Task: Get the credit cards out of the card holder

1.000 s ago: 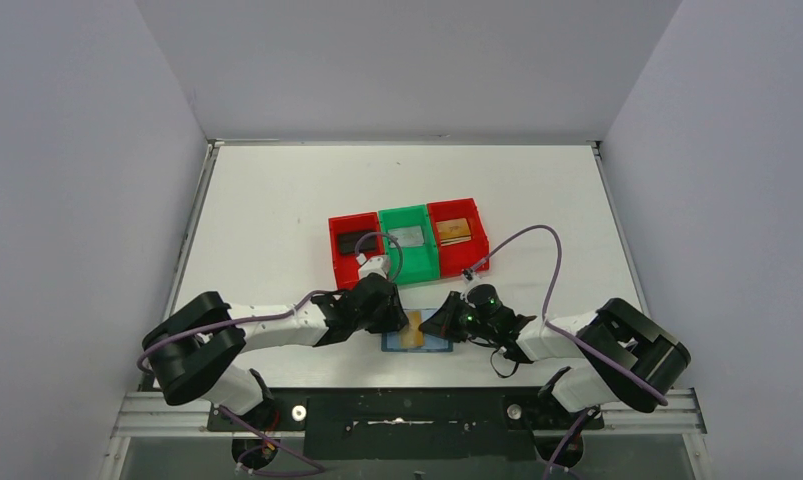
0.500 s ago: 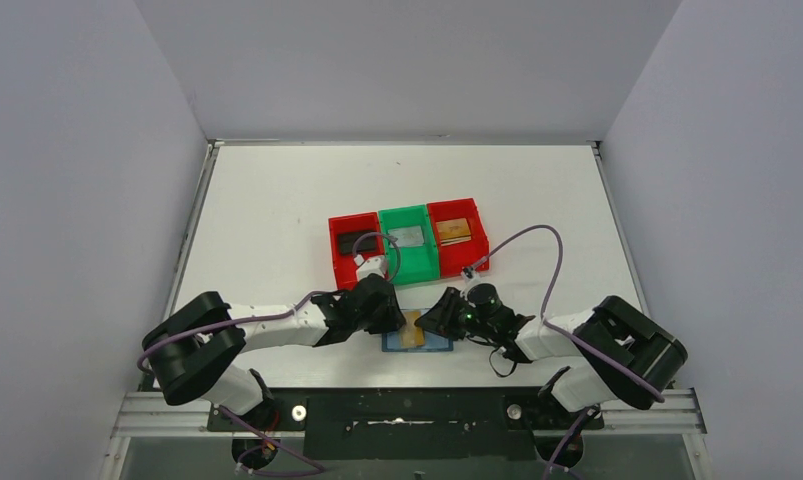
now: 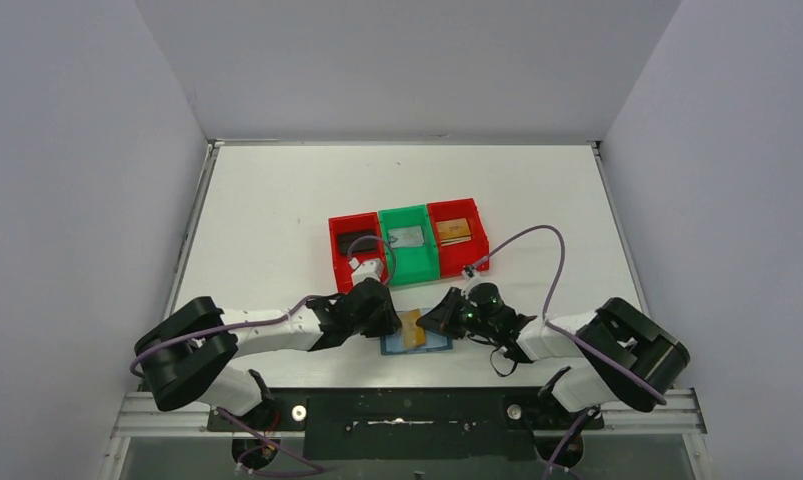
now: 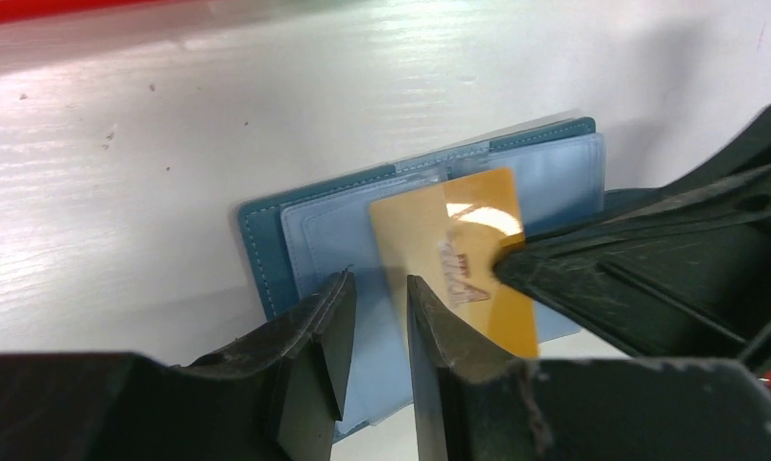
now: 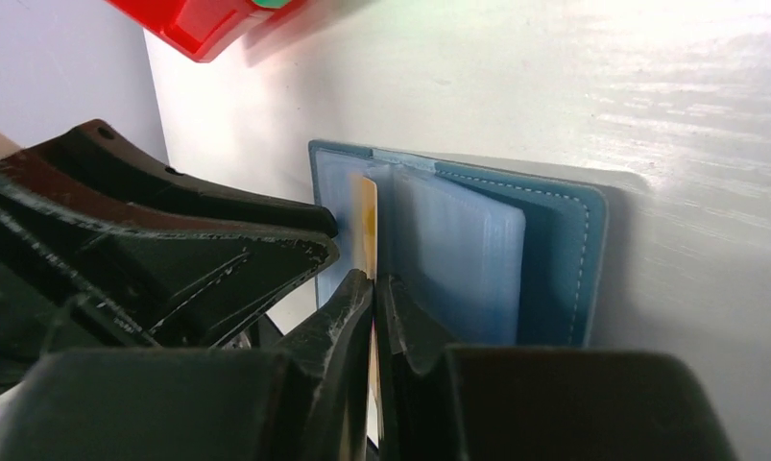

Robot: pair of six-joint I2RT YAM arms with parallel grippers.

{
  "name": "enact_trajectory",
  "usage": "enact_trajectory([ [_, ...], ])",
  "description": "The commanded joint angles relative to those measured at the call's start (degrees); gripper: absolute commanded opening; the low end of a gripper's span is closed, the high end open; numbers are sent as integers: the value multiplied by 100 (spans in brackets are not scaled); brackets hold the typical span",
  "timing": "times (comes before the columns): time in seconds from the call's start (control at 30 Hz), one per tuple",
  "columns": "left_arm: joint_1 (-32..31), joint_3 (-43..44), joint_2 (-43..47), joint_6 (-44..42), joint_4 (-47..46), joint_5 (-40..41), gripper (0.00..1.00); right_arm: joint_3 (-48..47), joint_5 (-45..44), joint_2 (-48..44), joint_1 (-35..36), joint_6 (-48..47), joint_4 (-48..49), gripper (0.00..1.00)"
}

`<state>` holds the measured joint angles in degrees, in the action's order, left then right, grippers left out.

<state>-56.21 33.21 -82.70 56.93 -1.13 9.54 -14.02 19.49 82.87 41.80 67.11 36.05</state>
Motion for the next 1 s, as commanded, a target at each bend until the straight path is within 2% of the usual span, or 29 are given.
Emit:
enact_trajectory([
  [0.0, -34, -228, 169, -45, 624, 191, 27, -95, -330, -771, -101, -554, -937, 3],
  [0.13, -31, -280, 162, -46, 564, 169, 27, -114, -294, -1184, -132, -813, -1447, 2],
  [0.23, -39, -251, 164, -61, 452, 93, 27, -66, -147, -1125, -132, -764, -1286, 7],
  [0.4, -40, -157, 69, -120, 435, -5, 27, 150, 204, -649, -116, -265, -142, 23],
  [0.47, -40, -132, 29, -116, 467, -30, 27, 281, 276, -452, -103, -62, 417, 25],
  [0.53, -48, -122, 4, -120, 464, -61, 27, 298, 316, -321, -94, -25, 631, 20],
  [0.67, -48, -96, 31, -111, 532, 2, 27, 280, 189, -405, -102, -83, 378, 3],
  [0.77, -48, -96, 113, -90, 657, 95, 27, 264, -134, -831, -132, -221, -263, 0],
  [0.97, -48, -101, 502, -68, 1042, 341, 28, 182, -885, -2293, -236, -761, -1754, 0],
])
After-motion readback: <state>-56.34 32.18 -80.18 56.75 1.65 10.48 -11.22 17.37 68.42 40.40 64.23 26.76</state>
